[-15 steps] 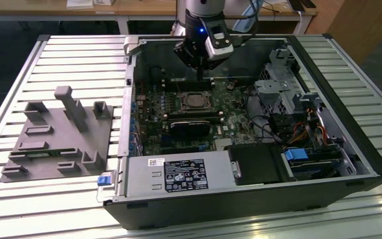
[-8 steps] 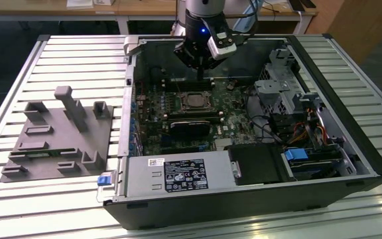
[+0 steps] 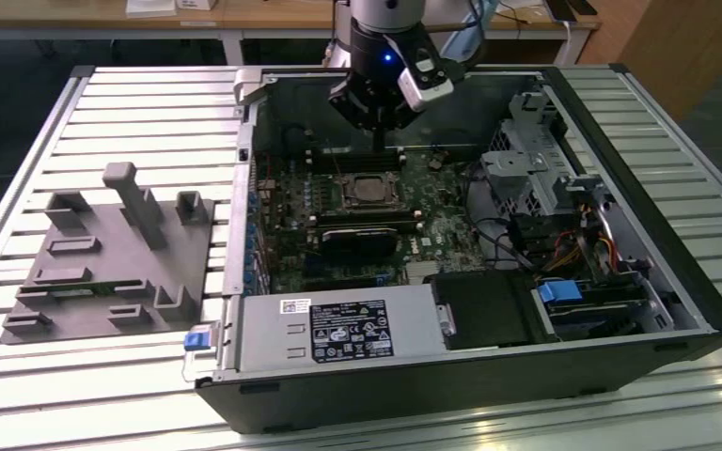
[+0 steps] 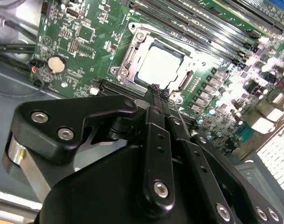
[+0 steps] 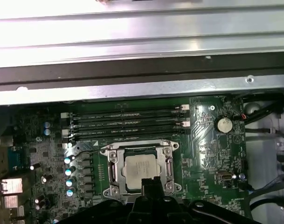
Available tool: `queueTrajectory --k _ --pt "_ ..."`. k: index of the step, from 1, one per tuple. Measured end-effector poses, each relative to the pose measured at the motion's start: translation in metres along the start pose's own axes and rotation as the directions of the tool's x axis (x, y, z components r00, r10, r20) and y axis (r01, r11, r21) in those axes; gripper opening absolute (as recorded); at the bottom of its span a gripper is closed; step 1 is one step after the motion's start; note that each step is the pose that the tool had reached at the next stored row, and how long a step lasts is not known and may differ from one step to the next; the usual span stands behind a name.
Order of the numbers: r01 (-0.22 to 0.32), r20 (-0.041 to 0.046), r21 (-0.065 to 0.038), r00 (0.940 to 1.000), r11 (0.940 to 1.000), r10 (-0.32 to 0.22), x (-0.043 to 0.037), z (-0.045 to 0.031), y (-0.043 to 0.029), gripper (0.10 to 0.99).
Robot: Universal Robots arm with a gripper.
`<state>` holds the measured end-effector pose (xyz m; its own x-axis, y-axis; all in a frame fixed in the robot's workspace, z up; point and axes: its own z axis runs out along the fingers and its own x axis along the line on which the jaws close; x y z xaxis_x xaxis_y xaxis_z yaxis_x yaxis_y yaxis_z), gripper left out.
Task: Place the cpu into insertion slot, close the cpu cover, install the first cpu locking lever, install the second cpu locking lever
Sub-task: 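Install the first cpu locking lever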
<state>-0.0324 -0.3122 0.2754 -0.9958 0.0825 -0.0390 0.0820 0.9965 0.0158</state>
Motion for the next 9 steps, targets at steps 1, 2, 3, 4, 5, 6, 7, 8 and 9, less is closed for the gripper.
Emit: queueTrajectory --k 1,2,3,4,5,6,7,8,9 --pt "0.010 -0.0002 0.000 0.9999 0.9999 -0.010 0.0000 0.0000 0.0000 0.114" --pt "0.018 -0.0003 -0.001 0.9998 0.9998 -0.018 0.0000 0.0000 0.0000 0.114" --pt "0.023 -0.0004 -0.001 0.9997 0.9997 -0.023 0.0000 0.0000 0.0000 0.114" --pt "0.027 -0.0004 -0.001 0.9996 0.9996 -0.027 0.0003 0.0001 0.0000 0.114" --pt "0.028 -0.0004 -0.001 0.9996 0.9996 -0.028 0.0009 0.0001 0.0000 0.114" --pt "0.028 -0.0005 -0.001 0.9996 0.9996 -0.028 0.0019 0.0001 0.0000 0.114" --pt "0.028 -0.0004 -0.001 0.9996 0.9996 -0.028 0.0034 0.0001 -0.0001 0.114" --pt "0.028 -0.0004 -0.001 0.9996 0.9996 -0.028 0.0053 0.0001 -0.0001 0.114" --pt "0.028 -0.0005 -0.001 0.9996 0.9996 -0.028 0.0077 0.0000 -0.0003 0.114"
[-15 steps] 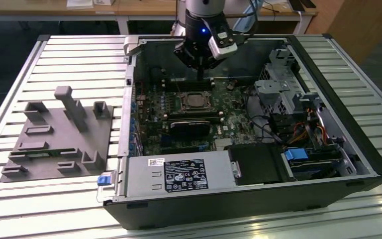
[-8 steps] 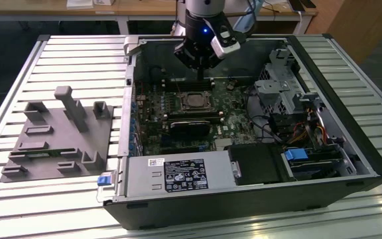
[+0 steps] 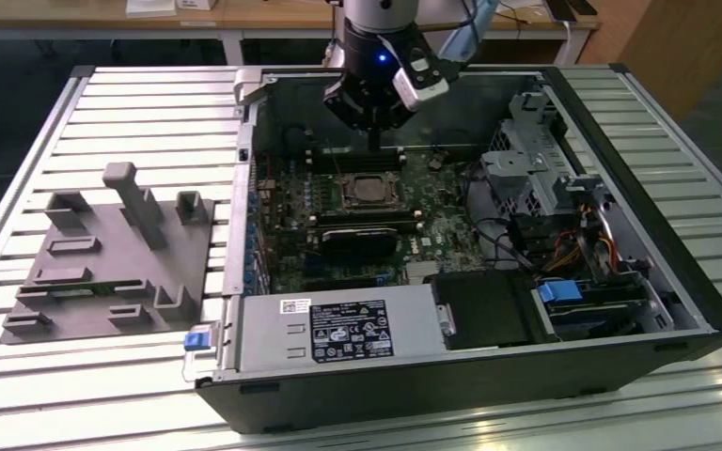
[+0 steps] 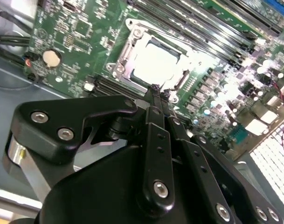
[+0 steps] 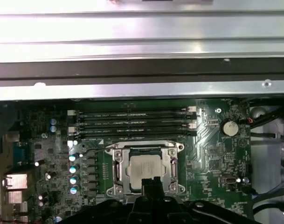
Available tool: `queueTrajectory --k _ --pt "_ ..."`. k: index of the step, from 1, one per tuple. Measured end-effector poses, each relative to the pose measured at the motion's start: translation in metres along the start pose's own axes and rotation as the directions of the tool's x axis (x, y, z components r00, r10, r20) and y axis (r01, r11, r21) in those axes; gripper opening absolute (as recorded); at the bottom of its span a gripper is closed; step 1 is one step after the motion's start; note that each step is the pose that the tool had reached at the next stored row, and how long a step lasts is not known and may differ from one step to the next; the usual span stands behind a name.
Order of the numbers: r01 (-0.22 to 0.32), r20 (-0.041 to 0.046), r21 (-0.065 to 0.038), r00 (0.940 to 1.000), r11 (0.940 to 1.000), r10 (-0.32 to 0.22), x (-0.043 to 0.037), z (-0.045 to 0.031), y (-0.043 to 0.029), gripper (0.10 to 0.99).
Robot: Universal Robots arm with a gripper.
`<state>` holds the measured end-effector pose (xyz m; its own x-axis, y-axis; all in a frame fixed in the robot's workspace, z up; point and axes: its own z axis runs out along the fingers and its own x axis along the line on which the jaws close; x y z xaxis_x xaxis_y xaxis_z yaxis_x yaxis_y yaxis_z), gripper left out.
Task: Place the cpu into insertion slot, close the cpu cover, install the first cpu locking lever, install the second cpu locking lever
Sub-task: 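Install the first cpu locking lever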
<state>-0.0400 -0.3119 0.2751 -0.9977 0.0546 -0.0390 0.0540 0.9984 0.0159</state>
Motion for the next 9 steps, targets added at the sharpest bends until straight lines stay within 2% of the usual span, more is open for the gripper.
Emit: queueTrajectory --k 6,9 --pt "0.000 0.0001 0.000 1.0000 1.0000 0.000 0.0197 0.0000 -0.0010 0.114" --pt "0.001 0.0001 0.000 1.0000 1.0000 -0.001 0.0251 0.0010 -0.0013 0.114"
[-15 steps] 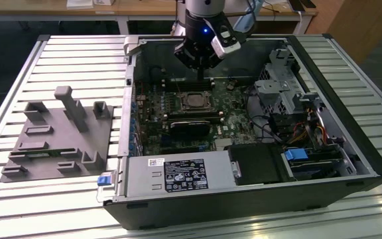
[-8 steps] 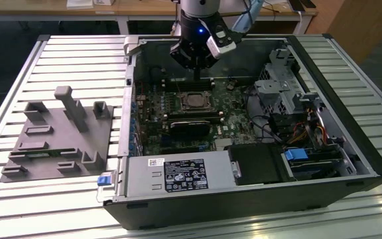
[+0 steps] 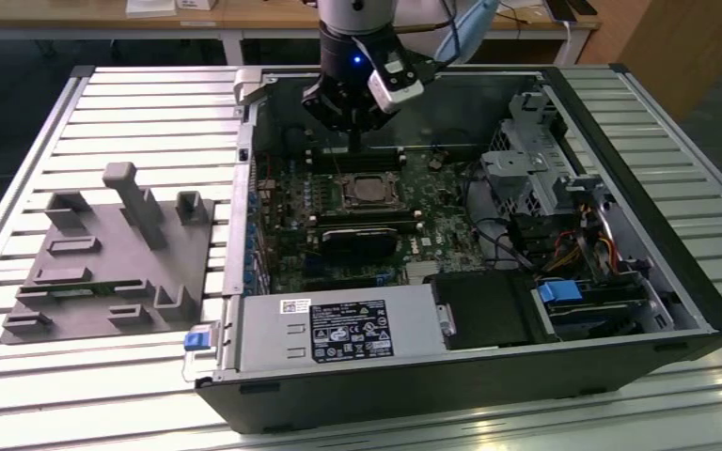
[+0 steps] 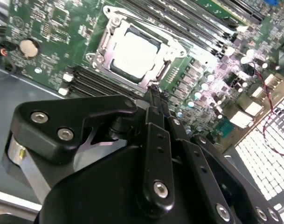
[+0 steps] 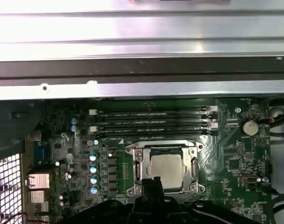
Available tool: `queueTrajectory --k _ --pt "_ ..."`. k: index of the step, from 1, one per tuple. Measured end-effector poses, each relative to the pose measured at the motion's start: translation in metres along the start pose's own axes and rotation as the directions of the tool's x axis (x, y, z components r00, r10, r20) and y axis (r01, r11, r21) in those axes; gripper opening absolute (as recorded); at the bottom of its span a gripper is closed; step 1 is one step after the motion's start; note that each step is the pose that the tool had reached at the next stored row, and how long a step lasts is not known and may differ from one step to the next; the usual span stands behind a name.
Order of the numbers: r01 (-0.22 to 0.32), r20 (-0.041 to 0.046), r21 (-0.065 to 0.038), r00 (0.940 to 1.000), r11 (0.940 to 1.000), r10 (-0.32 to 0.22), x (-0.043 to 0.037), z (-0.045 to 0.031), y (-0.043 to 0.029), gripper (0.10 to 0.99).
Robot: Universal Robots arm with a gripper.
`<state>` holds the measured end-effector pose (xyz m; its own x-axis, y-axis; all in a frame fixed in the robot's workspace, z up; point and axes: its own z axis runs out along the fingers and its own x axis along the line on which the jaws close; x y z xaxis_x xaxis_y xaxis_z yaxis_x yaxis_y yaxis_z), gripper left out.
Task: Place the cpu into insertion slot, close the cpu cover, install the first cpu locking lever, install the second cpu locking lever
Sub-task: 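Install the first cpu locking lever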
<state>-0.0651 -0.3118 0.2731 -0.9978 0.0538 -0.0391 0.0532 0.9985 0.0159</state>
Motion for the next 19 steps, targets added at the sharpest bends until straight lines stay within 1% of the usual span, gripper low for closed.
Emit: queueTrajectory --k 3,7,14,19 --pt "0.000 -0.0001 0.000 1.0000 1.0000 0.000 0.0028 0.0019 -0.0002 0.114" --pt "0.000 0.0000 0.000 1.0000 1.0000 0.000 0.0088 0.0047 -0.0004 0.114" --pt "0.000 0.0000 0.000 1.0000 1.0000 0.000 0.0225 0.0084 -0.0001 0.114" --pt "0.000 -0.0001 0.000 1.0000 1.0000 0.000 0.0301 0.0097 0.0015 0.114"
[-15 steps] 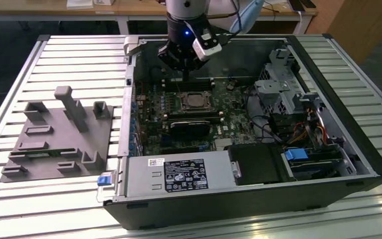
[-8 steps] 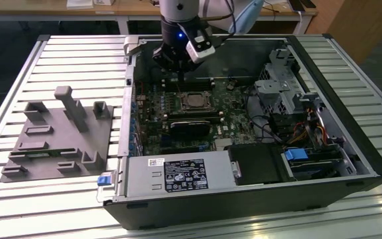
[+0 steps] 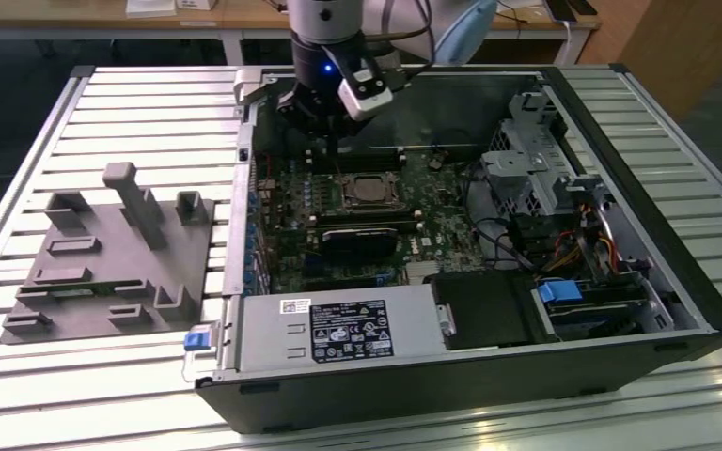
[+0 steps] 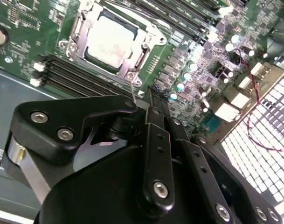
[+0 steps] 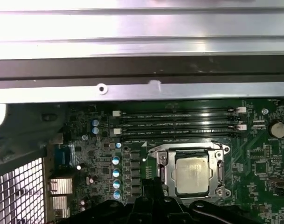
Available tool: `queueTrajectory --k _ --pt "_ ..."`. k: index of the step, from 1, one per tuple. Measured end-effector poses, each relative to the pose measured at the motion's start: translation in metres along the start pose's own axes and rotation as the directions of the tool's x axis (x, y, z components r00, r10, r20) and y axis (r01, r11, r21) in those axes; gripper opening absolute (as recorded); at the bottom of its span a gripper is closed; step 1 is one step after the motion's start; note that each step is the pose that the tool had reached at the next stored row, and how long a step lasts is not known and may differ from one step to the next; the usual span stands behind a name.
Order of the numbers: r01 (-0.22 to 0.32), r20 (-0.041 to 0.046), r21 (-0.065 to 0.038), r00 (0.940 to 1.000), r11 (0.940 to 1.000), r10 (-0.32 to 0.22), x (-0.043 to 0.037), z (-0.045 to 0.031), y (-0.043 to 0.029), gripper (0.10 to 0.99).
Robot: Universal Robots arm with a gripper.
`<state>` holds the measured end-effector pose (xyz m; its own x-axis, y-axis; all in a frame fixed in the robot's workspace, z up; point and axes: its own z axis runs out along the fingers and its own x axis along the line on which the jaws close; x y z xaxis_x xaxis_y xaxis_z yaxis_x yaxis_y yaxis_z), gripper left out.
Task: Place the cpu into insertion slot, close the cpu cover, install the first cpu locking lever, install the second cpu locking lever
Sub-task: 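Install the first cpu locking lever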
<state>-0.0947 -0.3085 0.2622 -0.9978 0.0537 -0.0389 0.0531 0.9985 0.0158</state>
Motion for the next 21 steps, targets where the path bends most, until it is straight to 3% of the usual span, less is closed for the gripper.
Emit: queueTrajectory --k 12,21 --pt "0.001 0.0001 0.000 1.0000 1.0000 -0.001 0.0143 0.0049 0.0060 0.114" --pt "0.002 0.0001 0.000 1.0000 1.0000 -0.002 0.0160 0.0068 0.0199 0.114"
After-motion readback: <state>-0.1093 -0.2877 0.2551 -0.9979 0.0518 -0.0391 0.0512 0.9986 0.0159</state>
